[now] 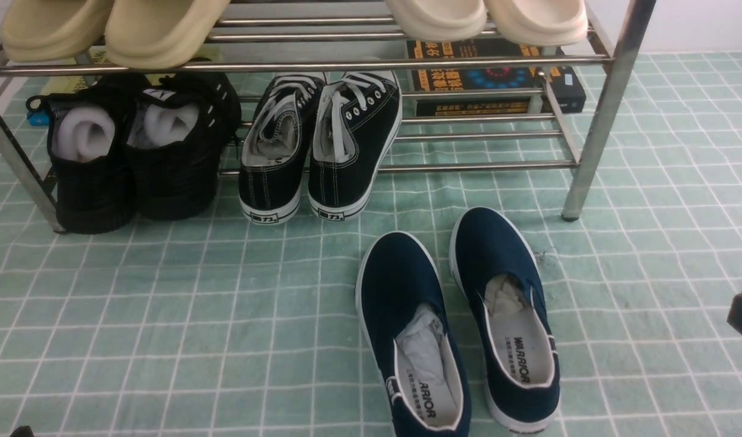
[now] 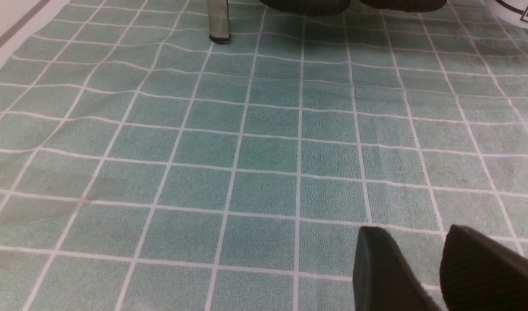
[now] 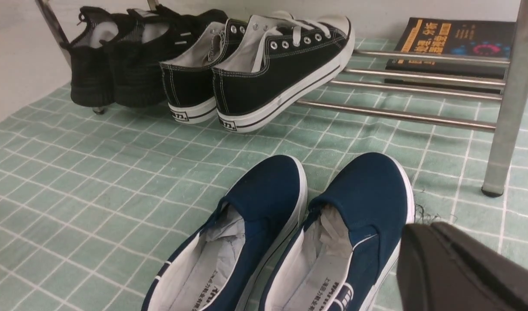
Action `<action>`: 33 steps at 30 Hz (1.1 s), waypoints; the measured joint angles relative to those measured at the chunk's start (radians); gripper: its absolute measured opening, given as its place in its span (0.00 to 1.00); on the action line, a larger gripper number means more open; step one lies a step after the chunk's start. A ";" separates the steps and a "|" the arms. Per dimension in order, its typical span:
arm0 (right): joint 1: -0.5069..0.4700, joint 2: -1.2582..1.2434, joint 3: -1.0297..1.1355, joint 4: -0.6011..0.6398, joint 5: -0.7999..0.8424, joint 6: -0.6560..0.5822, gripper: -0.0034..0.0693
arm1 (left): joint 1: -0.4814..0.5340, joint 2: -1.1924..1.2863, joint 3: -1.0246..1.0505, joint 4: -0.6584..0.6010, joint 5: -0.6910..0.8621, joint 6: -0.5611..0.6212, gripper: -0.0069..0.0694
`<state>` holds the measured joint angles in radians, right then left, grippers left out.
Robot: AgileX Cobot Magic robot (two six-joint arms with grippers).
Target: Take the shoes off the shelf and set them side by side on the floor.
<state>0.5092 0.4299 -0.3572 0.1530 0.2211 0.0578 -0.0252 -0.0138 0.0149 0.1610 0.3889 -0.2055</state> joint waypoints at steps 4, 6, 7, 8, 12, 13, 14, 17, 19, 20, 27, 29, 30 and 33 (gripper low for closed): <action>0.000 0.000 0.001 0.000 0.004 0.000 0.04 | 0.000 0.000 0.000 0.000 0.000 0.000 0.41; 0.000 0.000 0.001 0.000 0.010 -0.001 0.04 | 0.000 0.000 0.000 0.000 0.000 0.000 0.41; 0.000 0.000 0.001 0.000 0.013 -0.001 0.04 | 0.000 0.000 0.000 0.000 0.000 0.000 0.41; 0.000 0.000 0.001 0.000 0.015 -0.001 0.05 | 0.000 0.000 0.000 0.000 0.000 0.000 0.41; 0.000 -0.006 0.001 0.000 0.036 -0.001 0.05 | 0.000 0.000 0.000 0.001 0.000 0.000 0.41; 0.000 -0.013 0.001 -0.003 0.045 -0.001 0.05 | 0.000 0.000 0.000 0.001 0.000 0.000 0.41; -0.008 -0.026 0.001 -0.007 0.059 -0.001 0.05 | 0.000 0.000 0.000 0.001 0.000 0.000 0.41; -0.040 -0.047 0.001 -0.024 0.079 -0.001 0.05 | 0.000 0.000 0.000 0.001 0.000 0.000 0.41; -0.114 -0.072 0.012 -0.056 0.088 -0.001 0.05 | 0.000 0.000 0.000 0.001 0.000 0.000 0.41; -0.150 -0.086 0.024 -0.069 0.088 -0.001 0.06 | 0.000 0.000 0.000 0.001 0.000 0.000 0.41; -0.392 -0.250 0.198 -0.132 0.099 -0.001 0.06 | 0.000 0.000 0.000 0.001 0.000 0.000 0.41; -0.452 -0.302 0.248 -0.153 0.106 -0.001 0.06 | 0.000 0.000 0.000 0.001 0.000 0.000 0.41; -0.458 -0.307 0.253 -0.161 0.106 -0.001 0.06 | 0.000 0.000 0.000 0.001 0.000 0.000 0.41; -0.541 -0.382 0.328 -0.192 0.131 -0.001 0.06 | 0.000 0.000 0.000 0.001 0.000 0.000 0.41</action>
<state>-0.0313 0.0480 -0.0289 -0.0386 0.3520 0.0569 -0.0252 -0.0138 0.0149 0.1619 0.3889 -0.2055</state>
